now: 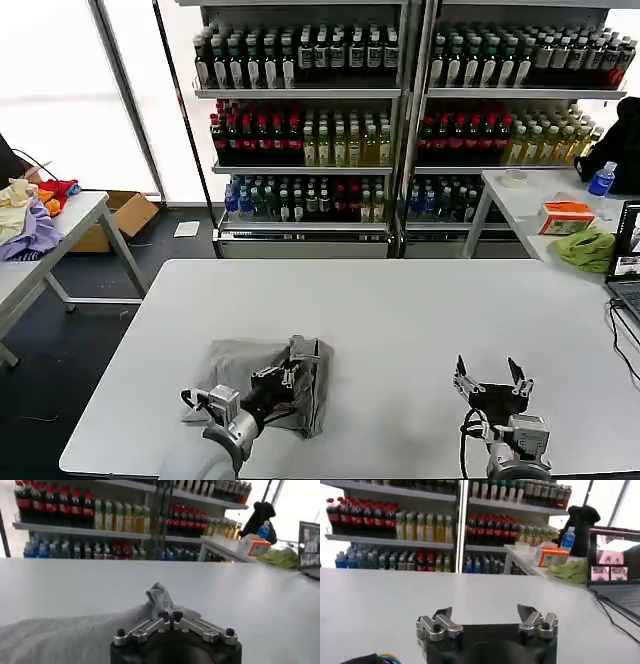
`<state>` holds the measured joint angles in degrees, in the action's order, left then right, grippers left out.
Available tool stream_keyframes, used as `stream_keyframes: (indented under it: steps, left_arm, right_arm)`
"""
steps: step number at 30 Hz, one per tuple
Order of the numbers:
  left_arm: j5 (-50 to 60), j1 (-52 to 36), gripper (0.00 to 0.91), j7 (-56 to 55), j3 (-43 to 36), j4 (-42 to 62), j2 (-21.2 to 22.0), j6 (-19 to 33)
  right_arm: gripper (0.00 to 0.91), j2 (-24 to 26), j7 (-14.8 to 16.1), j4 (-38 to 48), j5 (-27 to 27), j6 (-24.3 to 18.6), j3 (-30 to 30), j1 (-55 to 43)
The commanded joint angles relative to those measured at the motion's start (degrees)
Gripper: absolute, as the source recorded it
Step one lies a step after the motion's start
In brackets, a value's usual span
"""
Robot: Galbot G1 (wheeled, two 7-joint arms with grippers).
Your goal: Fold and organize the clothes.
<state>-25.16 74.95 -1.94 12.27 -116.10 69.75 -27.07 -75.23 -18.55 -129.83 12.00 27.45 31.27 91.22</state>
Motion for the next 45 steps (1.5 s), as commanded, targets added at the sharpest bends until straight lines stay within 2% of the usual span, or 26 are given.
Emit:
stream_keyframes:
  steps: [1,6,8,9,13,14,17,20,25,29,33,45]
  left_arm:
    - [-6.65,-0.21,0.907,1.58,-0.74,1.15,1.45,1.97]
    - [-12.96,-1.25,0.907,0.77,-3.29,2.55,4.58,1.7]
    - [-17.11,-1.62,0.867,0.35,-3.9,1.94,6.4,1.74]
    - [-18.19,-1.61,0.877,0.47,-3.84,1.13,6.69,1.81]
    - [-26.38,-1.83,0.907,-2.23,0.28,-4.86,5.81,2.76]
    - [-27.9,-1.83,0.907,-3.11,2.77,-6.18,4.27,2.7]
    - [-26.69,-1.1,0.907,-4.25,8.21,-10.06,0.02,3.02]
    - [-23.99,0.16,0.907,-6.92,16.66,-8.94,-3.77,2.7]
    - [-21.11,4.62,0.907,-7.3,24.49,-5.73,-7.34,2.63]
    - [-20.06,7.92,0.907,-6.26,27.29,-3.81,-6.52,2.6]
    - [-18.16,8.59,0.907,-5.31,26.59,-1.62,-4.82,2.82]
    - [-12.73,7.31,0.907,-0.99,23.08,5.57,-3.37,4.66]
  right_arm:
    - [0.907,-0.08,0.14,0.18,-0.14,-0.26,-0.36,-0.07]
    - [0.907,0.14,-0.4,0.55,0.13,-0.33,-0.72,-0.77]
    - [0.907,0.4,-0.68,0.77,0.54,-0.35,-0.71,-1.12]
    - [0.907,0.51,-0.76,0.83,0.75,-0.34,-0.68,-1.2]
    - [0.907,1.26,-0.8,1.35,0.98,-0.36,-0.95,-1.57]
    - [0.907,1.38,-0.76,1.48,1.0,-0.37,-1.19,-1.83]
    - [0.907,1.74,-0.67,1.81,1.36,-0.29,-2.0,-2.77]
    - [0.907,2.49,-0.59,2.46,2.22,0.02,-3.02,-4.26]
    - [0.907,3.57,-0.79,3.18,3.53,0.44,-4.11,-6.58]
    - [0.907,4.26,-1.22,4.37,4.38,0.66,-4.89,-7.88]
    - [0.907,4.46,-1.19,4.87,4.67,0.9,-5.42,-8.65]
    - [0.907,4.73,-1.12,3.72,5.34,1.32,-4.24,-8.54]
